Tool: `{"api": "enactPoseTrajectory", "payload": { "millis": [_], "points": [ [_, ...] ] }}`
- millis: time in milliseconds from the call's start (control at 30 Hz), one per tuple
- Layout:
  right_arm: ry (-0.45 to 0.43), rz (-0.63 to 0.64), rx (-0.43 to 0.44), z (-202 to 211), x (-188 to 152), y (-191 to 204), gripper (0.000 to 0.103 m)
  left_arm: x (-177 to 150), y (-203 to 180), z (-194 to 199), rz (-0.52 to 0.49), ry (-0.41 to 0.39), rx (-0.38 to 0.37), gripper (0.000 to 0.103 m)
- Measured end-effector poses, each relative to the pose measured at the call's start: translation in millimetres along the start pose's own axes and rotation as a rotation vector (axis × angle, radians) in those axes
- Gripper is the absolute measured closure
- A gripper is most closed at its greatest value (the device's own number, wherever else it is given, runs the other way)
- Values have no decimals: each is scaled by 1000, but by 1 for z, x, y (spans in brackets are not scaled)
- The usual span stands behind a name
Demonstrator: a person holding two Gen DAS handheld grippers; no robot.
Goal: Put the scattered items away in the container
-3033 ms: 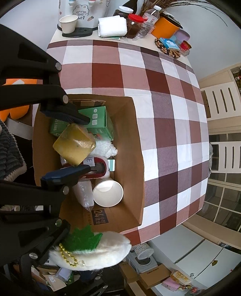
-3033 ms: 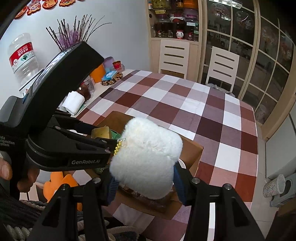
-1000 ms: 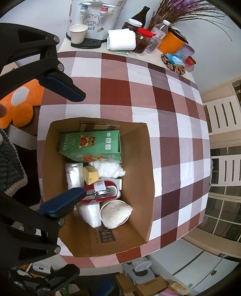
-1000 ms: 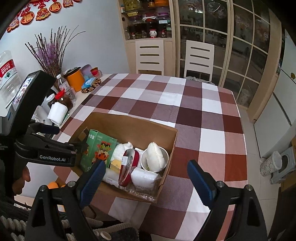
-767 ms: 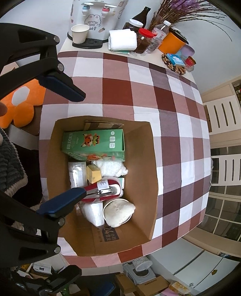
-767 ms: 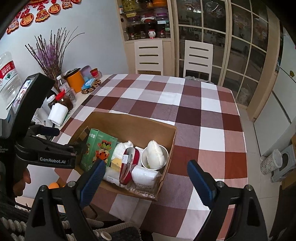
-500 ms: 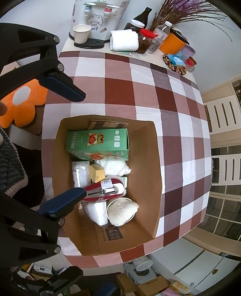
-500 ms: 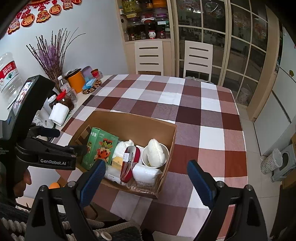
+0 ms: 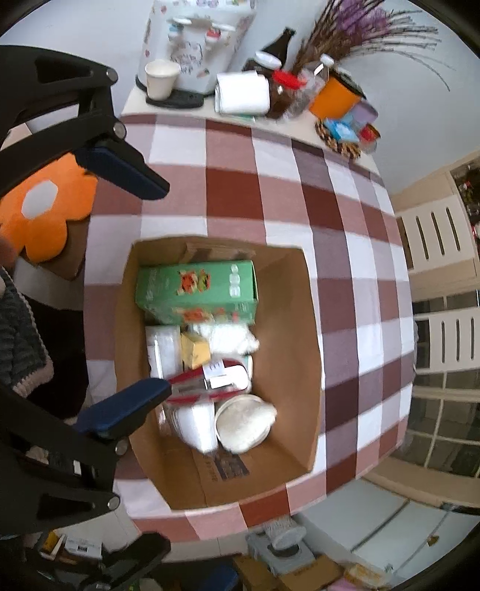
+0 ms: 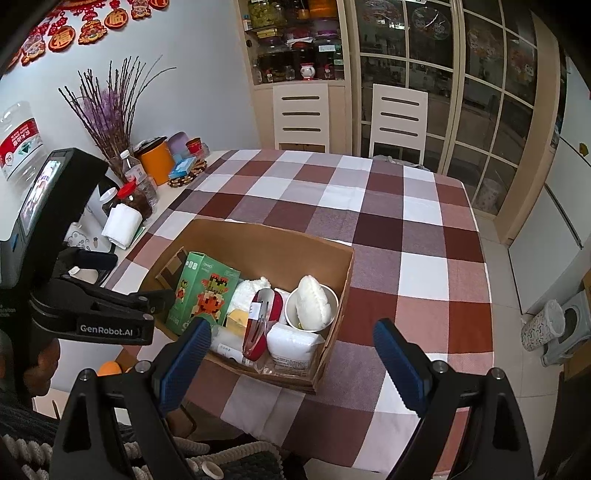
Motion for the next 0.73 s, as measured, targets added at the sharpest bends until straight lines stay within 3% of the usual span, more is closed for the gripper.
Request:
{"api": "enactPoseTrajectory", "payload": {
  "millis": [200, 333, 733],
  "points": [
    [-4, -3, 0, 1, -1, -3, 11, -1, 0, 2, 15, 3, -45, 4],
    [-5, -3, 0, 1, -1, -3, 11, -5, -9, 1, 13, 33, -128, 0],
    [-2, -10, 2, 2, -3, -8, 11, -6, -17, 5, -1, 22, -163, 0]
  ]
}}
Point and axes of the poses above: each gripper's, at about its wrist camera, not at the fingertips, and z roughly against the way its jaws point, y to its left, x to its top, the point moved 5 cm from there along -z, roughly the way its jaws point, and after that the axes turned 12 degrees about z, right-handed, at the moved point
